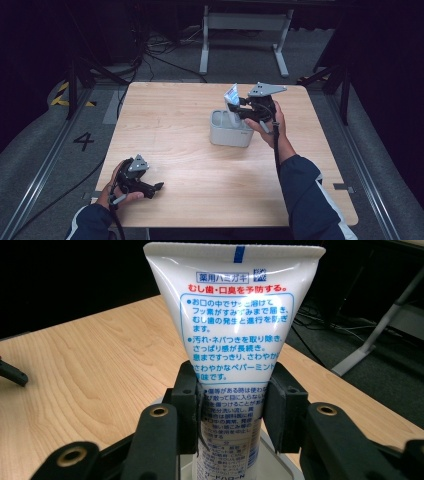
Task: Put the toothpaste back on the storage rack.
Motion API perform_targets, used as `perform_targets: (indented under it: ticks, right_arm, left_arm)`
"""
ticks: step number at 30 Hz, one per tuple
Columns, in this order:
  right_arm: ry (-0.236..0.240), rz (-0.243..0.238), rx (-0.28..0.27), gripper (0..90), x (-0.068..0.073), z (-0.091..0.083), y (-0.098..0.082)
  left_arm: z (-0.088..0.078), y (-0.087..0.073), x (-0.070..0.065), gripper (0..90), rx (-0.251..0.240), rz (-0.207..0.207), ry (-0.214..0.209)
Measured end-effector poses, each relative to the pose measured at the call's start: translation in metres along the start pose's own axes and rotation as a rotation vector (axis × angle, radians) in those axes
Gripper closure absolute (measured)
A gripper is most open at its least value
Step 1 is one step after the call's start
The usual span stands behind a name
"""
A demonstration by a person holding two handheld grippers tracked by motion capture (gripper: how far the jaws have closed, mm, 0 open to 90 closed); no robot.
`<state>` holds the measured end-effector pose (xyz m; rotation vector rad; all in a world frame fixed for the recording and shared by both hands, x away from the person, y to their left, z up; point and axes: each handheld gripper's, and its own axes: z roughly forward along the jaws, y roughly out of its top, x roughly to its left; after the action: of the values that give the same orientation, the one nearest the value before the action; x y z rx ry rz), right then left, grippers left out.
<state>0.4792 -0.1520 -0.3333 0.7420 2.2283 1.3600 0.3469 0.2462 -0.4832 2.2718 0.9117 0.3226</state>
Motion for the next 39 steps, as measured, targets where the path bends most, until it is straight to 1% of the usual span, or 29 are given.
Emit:
perform_targets:
  ticks: [3,6,11,16,20,34,39]
  right_arm:
    - [0.007,0.014,0.003,63.9,-0.002,0.002,-0.006]
    - [0.009,0.016,0.021,63.8,-0.003,0.004,-0.012]
    - [0.015,0.025,0.038,63.5,-0.003,0.006,-0.022]
    - [0.015,0.024,0.053,63.3,-0.004,0.006,-0.028]
    - [0.014,0.038,0.054,62.9,-0.006,0.004,-0.034]
    - [0.019,0.014,0.105,62.0,-0.005,0.002,-0.044]
    - [0.020,0.015,0.114,61.6,-0.006,0.001,-0.046]
  left_arm:
    - [0.001,0.000,0.000,0.2,-0.006,-0.001,0.001]
    - [0.001,0.000,0.000,0.2,-0.007,-0.004,0.003]
    - [0.001,0.000,0.000,0.2,-0.007,-0.004,0.002]
    - [0.001,0.000,0.000,0.2,-0.007,-0.004,0.003]
    - [0.001,0.000,0.000,0.2,-0.006,-0.002,0.003]
    - [0.001,0.000,0.000,0.2,-0.005,-0.002,0.003]
    - [0.001,0.000,0.000,0.2,-0.006,-0.002,0.003]
